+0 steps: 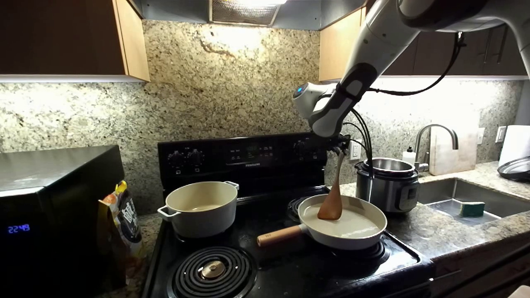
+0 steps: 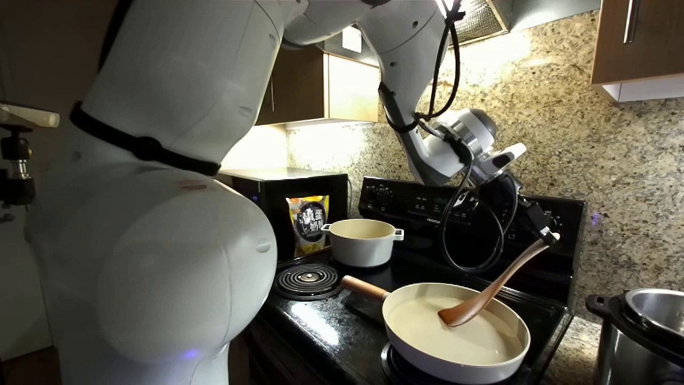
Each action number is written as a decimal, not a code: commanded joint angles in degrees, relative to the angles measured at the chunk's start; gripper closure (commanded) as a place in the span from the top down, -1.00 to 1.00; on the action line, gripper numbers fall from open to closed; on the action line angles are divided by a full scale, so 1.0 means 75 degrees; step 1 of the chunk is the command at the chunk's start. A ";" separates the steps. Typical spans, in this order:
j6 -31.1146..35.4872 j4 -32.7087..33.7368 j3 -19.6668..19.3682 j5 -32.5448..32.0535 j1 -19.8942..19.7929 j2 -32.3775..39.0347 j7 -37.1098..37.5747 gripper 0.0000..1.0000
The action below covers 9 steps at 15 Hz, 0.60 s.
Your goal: Stir the pan using the wooden spatula
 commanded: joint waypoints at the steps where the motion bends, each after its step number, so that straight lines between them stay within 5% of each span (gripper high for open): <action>1: 0.0090 -0.0500 0.0116 -0.0410 0.0069 -0.0177 -0.0003 -0.87; 9: 0.0400 -0.1333 0.0103 -0.0212 -0.0336 0.0018 -0.0116 -0.87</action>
